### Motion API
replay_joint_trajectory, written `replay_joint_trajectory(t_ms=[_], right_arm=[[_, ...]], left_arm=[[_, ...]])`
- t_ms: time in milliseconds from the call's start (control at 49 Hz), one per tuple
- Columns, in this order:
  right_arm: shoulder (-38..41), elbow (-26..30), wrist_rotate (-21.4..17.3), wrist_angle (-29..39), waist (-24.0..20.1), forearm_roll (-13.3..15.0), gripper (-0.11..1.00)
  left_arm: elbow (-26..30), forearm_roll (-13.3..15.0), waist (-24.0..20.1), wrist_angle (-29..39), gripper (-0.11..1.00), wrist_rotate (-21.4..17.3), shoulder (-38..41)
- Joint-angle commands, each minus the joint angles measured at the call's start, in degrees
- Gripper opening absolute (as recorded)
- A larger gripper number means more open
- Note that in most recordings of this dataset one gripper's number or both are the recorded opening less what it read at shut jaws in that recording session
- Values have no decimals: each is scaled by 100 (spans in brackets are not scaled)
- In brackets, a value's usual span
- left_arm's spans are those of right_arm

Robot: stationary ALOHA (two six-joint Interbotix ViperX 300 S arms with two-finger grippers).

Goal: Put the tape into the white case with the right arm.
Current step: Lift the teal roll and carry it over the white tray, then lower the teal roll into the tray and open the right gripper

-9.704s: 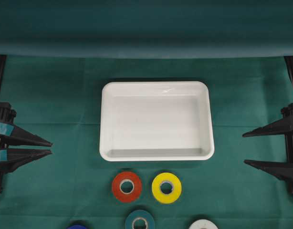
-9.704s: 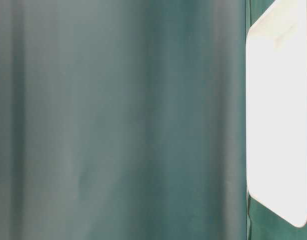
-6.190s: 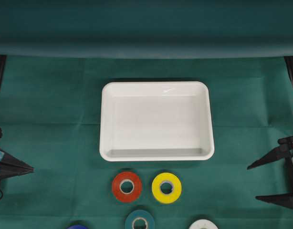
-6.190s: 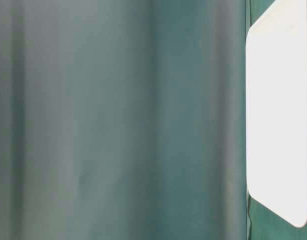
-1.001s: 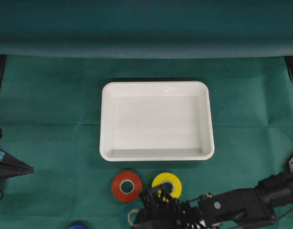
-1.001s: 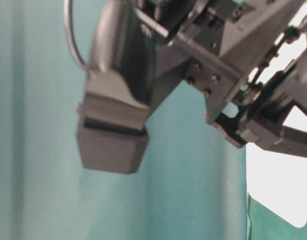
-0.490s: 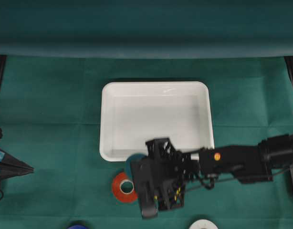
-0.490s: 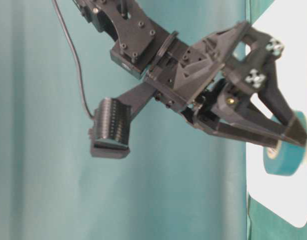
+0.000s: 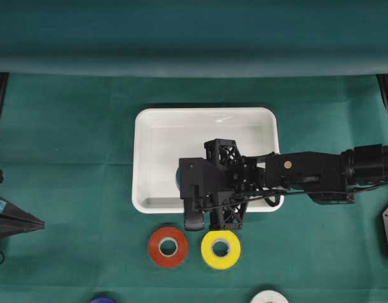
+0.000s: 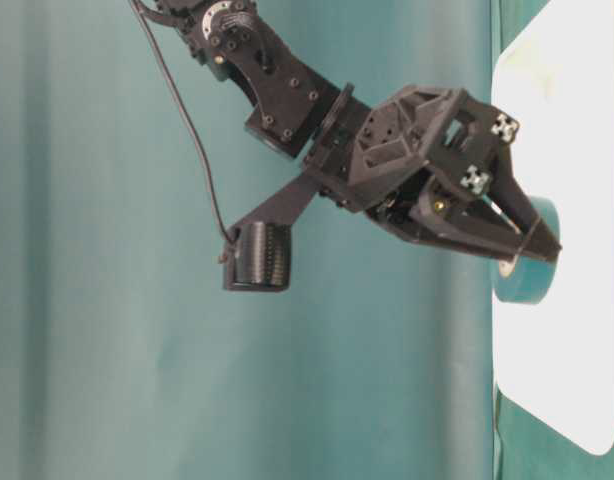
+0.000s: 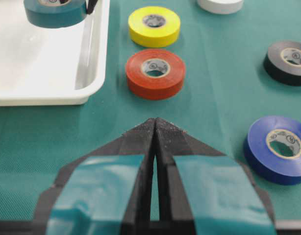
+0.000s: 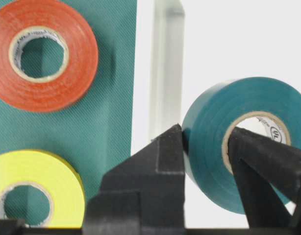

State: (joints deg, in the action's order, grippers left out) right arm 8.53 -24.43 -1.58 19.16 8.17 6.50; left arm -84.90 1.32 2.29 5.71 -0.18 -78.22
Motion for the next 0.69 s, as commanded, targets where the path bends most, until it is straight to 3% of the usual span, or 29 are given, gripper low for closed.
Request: replay_joint_trajectory(t_ms=[0,368,470,633,674], right_arm=[[-229,26,-9,-44,62,9,2],[-229,-193,-9,-193,70,9,4],[-229,-211,0,-255,62,9,26],[-229,-211,-9,-281,70,9,75],[-229,-211,0,-299,70,9,78]], left_arm=[[62,-9,-18,-26,0,9,44],[53,-9,-18,-26,0,9,44],[62,0,-18,-35,0,9,44],[62,-9,-18,-35,0,18,44],[53,0,-18,-35,0,18,44]])
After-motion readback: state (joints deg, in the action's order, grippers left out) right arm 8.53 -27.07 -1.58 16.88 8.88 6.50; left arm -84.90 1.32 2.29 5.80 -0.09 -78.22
